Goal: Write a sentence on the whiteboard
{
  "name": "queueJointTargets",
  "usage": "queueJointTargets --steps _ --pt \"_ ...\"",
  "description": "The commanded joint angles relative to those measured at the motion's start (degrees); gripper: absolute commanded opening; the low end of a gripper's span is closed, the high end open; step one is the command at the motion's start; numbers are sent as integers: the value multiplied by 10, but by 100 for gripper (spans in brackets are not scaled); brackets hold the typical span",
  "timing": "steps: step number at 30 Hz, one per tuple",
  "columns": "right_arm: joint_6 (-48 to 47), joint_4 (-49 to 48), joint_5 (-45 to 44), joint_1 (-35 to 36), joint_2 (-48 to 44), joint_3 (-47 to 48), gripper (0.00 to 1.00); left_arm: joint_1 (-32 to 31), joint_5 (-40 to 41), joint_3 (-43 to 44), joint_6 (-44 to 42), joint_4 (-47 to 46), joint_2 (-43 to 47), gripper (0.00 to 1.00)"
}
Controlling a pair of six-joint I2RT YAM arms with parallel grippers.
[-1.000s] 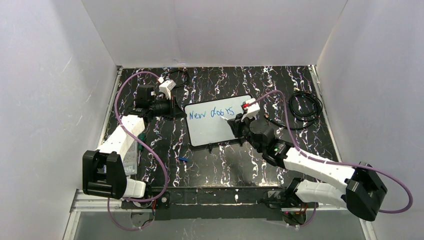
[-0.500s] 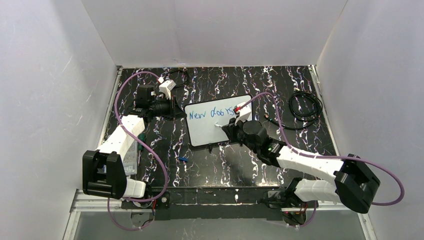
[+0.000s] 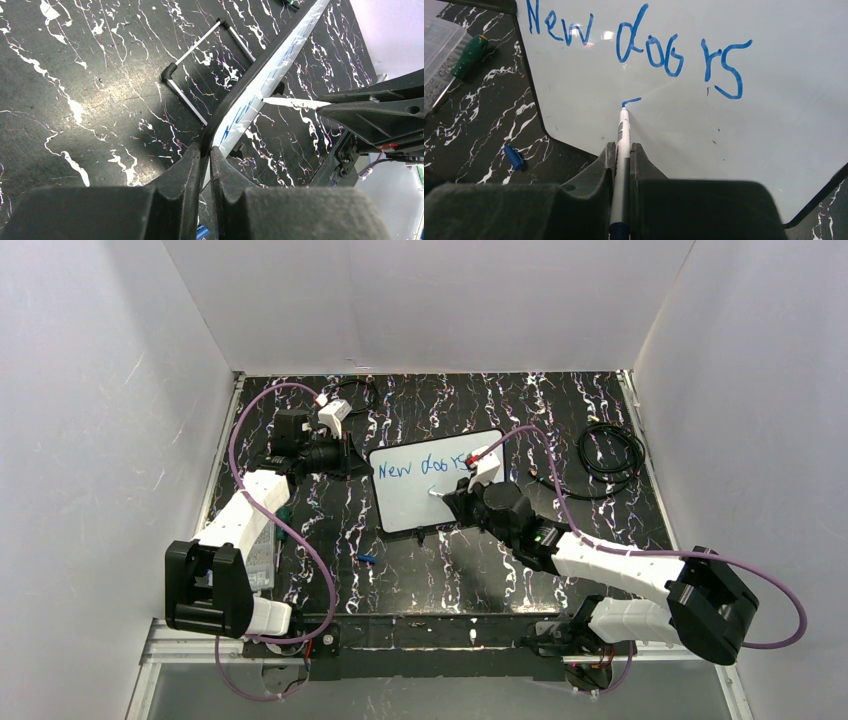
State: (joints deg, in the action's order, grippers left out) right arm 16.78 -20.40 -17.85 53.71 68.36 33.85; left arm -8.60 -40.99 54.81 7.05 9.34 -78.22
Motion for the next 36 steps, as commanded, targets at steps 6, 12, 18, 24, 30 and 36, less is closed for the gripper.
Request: queueJointTargets --steps 6,12,18,24,30,36 --pt "-2 29 -56 1 -22 0 1 -5 -15 1 -2 1 22 0" --pt "-11 5 -81 1 -26 8 1 -5 -15 0 -3 2 22 0" --pt "-22 -20 -68 1 -6 28 1 -5 -14 0 -3 1 22 0" --pt "-23 -28 -57 1 3 32 1 -5 -15 1 -3 2 23 0" --pt "-22 -19 -43 1 -16 25 1 -5 -15 1 -4 2 22 0" --pt "-14 -8 -47 1 -48 4 1 -5 -15 1 -4 2 23 0"
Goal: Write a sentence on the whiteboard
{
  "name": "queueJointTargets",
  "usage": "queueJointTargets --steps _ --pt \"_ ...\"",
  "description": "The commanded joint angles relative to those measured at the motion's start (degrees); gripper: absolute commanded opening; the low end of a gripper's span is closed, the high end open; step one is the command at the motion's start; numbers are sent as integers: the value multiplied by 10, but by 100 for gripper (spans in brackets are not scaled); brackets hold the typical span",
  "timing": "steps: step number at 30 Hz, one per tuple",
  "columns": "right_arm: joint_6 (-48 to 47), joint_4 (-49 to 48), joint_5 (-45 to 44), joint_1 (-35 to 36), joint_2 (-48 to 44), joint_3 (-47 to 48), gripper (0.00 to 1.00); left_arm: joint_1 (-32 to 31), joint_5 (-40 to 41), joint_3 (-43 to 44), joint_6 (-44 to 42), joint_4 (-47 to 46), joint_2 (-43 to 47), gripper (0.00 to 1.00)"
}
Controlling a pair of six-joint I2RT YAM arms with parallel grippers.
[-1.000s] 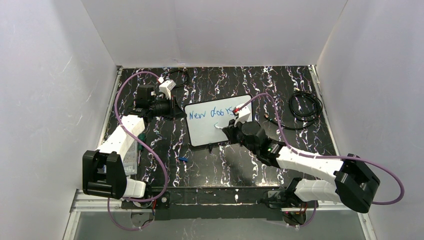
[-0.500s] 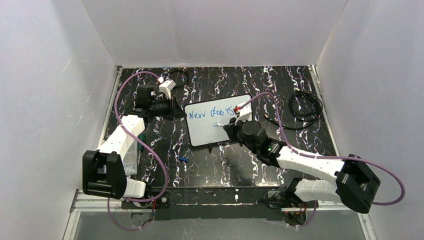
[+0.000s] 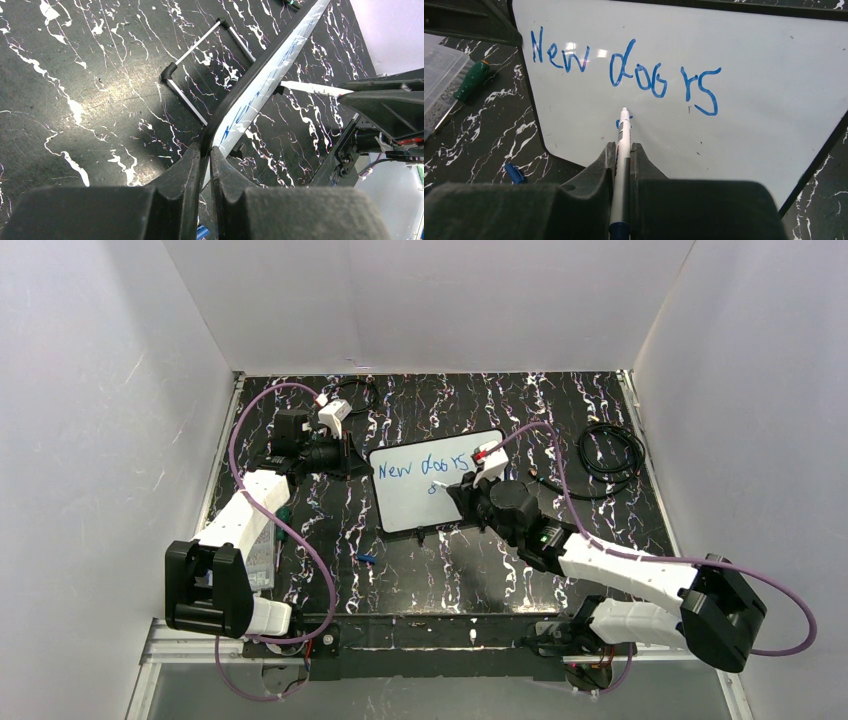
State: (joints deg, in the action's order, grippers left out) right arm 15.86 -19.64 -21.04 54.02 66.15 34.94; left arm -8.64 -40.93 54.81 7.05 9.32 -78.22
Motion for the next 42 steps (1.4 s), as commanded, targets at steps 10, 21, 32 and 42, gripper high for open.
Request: queueJointTargets --steps 10,21,32,42 --pt "0 13 -45 -2 -7 -10 1 -4 -15 0 -4 2 24 0" --pt "31 64 -31 -2 -11 -35 1 -5 -16 1 -3 2 24 0" --pt "41 80 -7 1 -28 -36 1 -5 -16 0 -3 2 23 0" --pt "22 3 -59 1 -53 -14 1 -6 -16 1 -2 2 24 0"
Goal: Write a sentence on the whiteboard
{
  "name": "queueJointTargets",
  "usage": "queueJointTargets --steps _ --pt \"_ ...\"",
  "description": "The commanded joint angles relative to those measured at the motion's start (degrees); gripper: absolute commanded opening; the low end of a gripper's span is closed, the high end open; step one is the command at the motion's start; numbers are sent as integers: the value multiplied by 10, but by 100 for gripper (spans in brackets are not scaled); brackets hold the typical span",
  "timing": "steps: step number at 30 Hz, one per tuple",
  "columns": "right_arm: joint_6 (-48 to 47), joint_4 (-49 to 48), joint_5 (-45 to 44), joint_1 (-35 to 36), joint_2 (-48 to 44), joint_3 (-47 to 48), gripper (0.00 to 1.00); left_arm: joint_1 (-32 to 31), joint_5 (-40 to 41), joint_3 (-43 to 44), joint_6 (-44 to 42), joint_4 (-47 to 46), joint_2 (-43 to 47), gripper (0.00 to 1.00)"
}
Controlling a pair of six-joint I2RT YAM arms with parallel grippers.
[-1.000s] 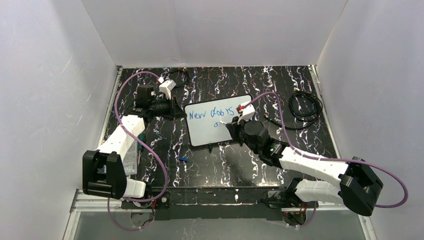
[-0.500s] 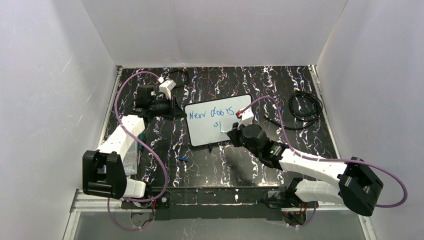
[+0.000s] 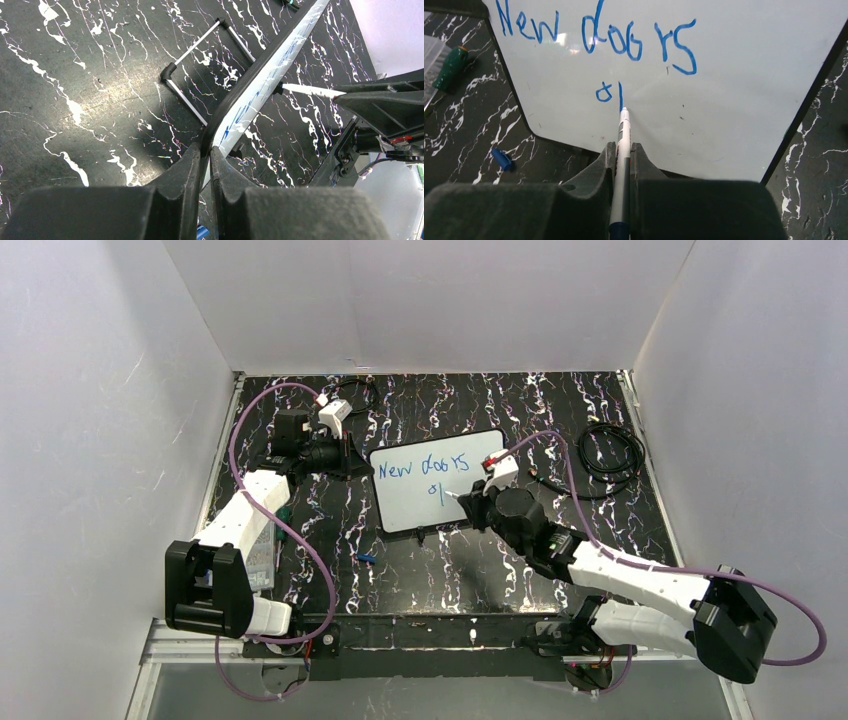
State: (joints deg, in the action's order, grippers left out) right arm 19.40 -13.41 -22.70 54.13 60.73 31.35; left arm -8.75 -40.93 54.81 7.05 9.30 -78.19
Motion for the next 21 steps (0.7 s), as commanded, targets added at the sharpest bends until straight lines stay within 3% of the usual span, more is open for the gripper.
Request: queueJointTargets --steps 1,11,21 --pt "-19 -67 -47 0 6 25 1 -5 -16 1 -3 2 23 0" --pt "-34 -107 -41 0 40 45 1 -5 -16 1 -3 2 23 0" --pt "-28 -74 -70 0 33 40 1 -5 -16 1 -4 2 23 0"
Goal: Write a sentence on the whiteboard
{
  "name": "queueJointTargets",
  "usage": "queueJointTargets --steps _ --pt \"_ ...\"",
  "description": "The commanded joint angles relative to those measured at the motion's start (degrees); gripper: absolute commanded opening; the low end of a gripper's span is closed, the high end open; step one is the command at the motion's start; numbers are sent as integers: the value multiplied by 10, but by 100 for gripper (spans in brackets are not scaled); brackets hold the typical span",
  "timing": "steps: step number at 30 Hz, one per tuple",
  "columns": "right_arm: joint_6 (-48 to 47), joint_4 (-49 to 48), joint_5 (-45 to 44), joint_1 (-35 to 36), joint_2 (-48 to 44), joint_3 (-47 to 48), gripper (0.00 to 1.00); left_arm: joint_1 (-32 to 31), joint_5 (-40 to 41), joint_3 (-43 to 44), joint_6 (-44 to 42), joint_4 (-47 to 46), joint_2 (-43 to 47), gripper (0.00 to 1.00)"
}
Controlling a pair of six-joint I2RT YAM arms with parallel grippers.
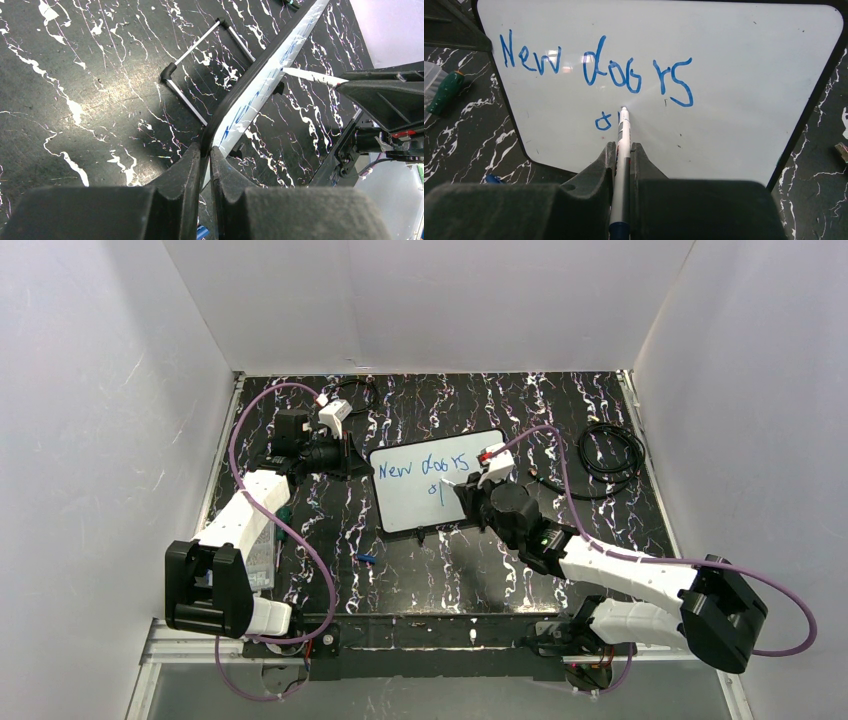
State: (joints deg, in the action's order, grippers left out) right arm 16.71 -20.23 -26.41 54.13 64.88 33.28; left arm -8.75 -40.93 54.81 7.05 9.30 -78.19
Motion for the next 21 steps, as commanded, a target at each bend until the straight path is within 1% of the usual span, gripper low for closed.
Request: queueJointTargets --steps 1,9,15,21 --pt "-1 -1 -37 0 -11 20 1 -5 -16 1 -4 2 23 0" --pt "1 26 -59 0 -33 8 1 -5 -16 1 -2 2 23 0" --pt "9 38 -41 0 -23 2 1 -5 -16 1 -2 2 24 0" --pt "19 27 -12 0 -9 -1 1 -6 -15 1 -3 2 25 0"
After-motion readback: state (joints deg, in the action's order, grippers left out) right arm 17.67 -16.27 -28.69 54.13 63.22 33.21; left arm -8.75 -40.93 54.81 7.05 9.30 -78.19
